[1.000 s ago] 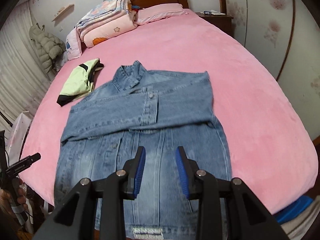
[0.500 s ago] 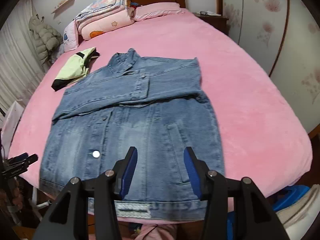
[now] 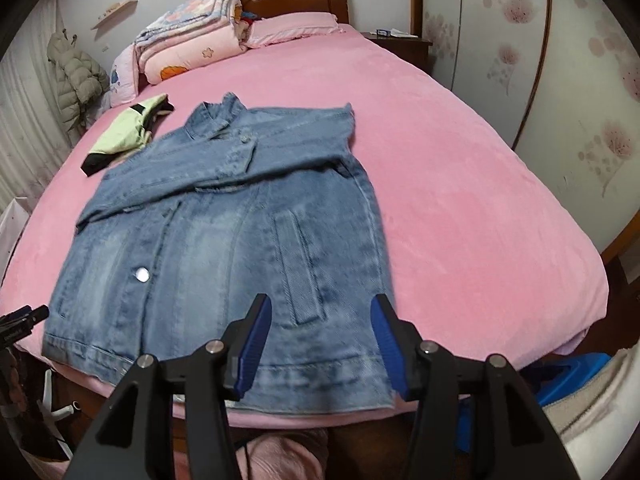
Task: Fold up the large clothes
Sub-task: 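Grasp the denim jacket hem with both tools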
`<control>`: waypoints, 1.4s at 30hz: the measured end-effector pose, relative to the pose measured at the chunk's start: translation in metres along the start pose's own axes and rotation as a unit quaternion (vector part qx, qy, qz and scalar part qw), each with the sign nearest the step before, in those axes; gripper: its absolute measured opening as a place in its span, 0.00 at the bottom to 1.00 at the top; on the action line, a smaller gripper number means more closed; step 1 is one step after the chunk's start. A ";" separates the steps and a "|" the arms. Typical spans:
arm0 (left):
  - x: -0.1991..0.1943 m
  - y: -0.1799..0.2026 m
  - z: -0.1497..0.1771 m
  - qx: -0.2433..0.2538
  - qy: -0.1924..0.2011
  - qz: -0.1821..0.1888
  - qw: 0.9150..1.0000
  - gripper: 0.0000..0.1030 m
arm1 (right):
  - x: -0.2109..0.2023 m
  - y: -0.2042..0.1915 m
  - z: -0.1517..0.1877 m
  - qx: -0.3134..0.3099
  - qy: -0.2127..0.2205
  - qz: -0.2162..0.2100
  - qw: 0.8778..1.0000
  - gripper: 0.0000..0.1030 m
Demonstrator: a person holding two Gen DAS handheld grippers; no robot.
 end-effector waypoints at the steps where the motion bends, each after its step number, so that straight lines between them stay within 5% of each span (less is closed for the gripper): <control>1: 0.003 -0.001 0.002 0.000 -0.002 -0.002 1.000 0.78 | 0.002 0.002 0.003 0.002 -0.002 0.001 1.000 0.50; 8: 0.036 -0.020 0.020 -0.015 -0.044 0.006 0.999 0.78 | 0.034 0.029 0.031 0.032 -0.045 0.002 0.999 0.50; 13: 0.046 -0.028 0.023 -0.031 -0.061 0.047 0.997 0.78 | 0.052 0.044 0.046 0.053 -0.073 -0.019 0.996 0.50; 25: 0.051 -0.019 0.031 -0.004 -0.087 0.107 0.990 0.78 | 0.068 0.034 0.060 0.050 -0.124 -0.109 0.985 0.50; 32: 0.062 -0.018 0.036 -0.024 -0.094 0.122 0.988 0.84 | 0.073 0.031 0.060 0.044 -0.132 -0.103 0.985 0.50; 38: 0.075 -0.019 0.034 -0.040 -0.115 0.138 0.983 0.89 | 0.073 0.027 0.058 0.029 -0.142 -0.079 0.986 0.31; 39: 0.075 -0.016 0.032 -0.036 -0.116 0.132 0.984 0.86 | 0.071 0.029 0.057 0.028 -0.141 -0.071 0.987 0.25; 42: 0.065 -0.001 0.029 -0.011 -0.109 0.128 0.986 0.35 | 0.064 0.029 0.055 0.027 -0.144 -0.071 0.987 0.21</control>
Point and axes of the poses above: each gripper's, at about its wrist camera, not at the fingertips, and x roughly the way its jaws point, y to its right, z to its underside, the point moved 9 cm from there along x, roughly the way its jaws point, and after that the axes turned 13 degrees about -y, right-handed, at the moved point
